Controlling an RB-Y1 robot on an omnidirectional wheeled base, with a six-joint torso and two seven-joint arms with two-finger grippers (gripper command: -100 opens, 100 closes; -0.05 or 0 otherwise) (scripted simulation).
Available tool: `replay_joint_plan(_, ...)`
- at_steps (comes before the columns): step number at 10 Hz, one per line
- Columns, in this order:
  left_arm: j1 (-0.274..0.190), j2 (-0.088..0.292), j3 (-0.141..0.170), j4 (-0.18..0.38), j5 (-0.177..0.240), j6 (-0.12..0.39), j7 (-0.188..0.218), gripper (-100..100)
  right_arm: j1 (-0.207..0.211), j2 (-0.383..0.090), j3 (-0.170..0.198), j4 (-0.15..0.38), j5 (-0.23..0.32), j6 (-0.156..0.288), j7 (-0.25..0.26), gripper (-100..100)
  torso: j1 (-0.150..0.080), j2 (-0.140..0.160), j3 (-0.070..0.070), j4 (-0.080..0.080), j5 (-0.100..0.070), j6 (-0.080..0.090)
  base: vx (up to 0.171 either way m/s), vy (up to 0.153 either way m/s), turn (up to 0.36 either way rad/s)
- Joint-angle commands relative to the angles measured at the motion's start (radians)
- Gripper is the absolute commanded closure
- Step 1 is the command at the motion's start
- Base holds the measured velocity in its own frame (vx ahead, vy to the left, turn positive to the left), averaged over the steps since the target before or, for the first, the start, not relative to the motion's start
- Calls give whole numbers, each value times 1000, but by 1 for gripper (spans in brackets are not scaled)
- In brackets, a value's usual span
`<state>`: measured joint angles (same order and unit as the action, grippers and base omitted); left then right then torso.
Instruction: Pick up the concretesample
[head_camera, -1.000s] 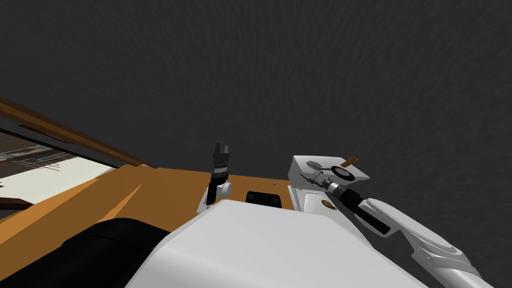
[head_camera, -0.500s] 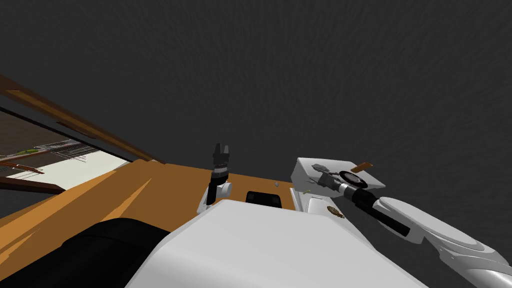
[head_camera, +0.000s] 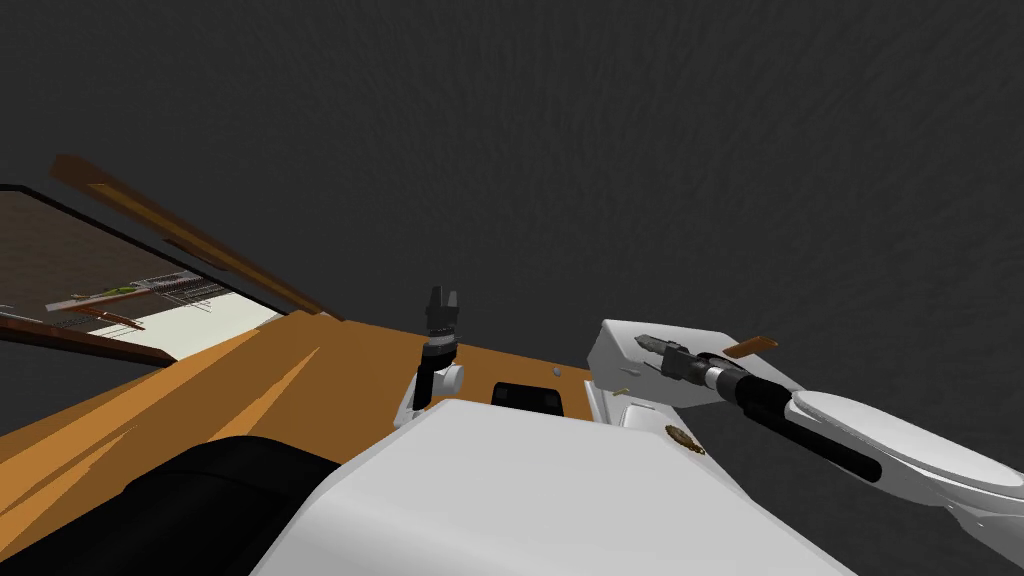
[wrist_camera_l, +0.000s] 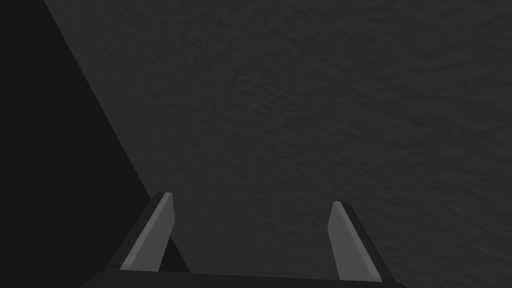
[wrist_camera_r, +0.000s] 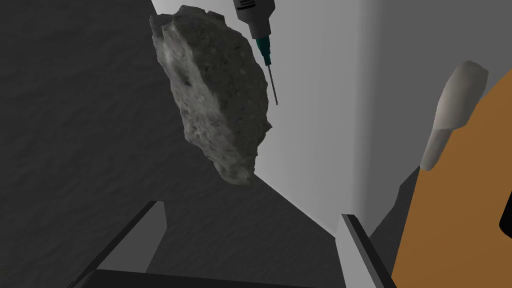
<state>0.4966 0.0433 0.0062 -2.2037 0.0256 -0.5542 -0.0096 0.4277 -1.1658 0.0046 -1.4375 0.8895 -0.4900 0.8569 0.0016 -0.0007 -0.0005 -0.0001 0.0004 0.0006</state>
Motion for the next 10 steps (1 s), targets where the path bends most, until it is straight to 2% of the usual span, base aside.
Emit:
replay_joint_plan(1, 0, 0, 0, 0, 0, 0, 0, 0, -1, -32, -2, 25, 23, -1, 22, -100, 0, 0, 0, 0, 0, 0, 6, 30, 100)
replay_joint_plan(3, 0, 0, 0, 0, 0, 0, 0, 0, -3, -65, -1, 50, 48, 1, 43, -100, 2, 1, 0, 0, 0, 0, 2, 37, 70)
replay_joint_plan(4, 0, 0, 0, 0, 0, 0, 0, 0, -13, -50, 3, 57, 44, -5, 45, -100, 1, 1, 1, 0, 0, 0, 0, 0, 0)
replay_joint_plan(5, 0, 0, 0, 0, 0, 0, 0, 0, -13, -52, 3, 57, 45, -5, 46, 0, 0, 1, 1, 0, 0, 1, 0, 0, 0)
replay_joint_plan(6, 0, 0, 0, 0, 0, 0, 0, 0, -28, -39, 8, 60, 89, 7, 4, -100, -1, 2, 1, 0, 0, 1, -26, -16, 121)
replay_joint_plan(10, 0, 0, 0, 0, 0, 0, 0, 0, -58, -13, 18, 66, 177, 30, -80, -100, -3, 4, 3, 1, -1, 0, -47, -31, 91)
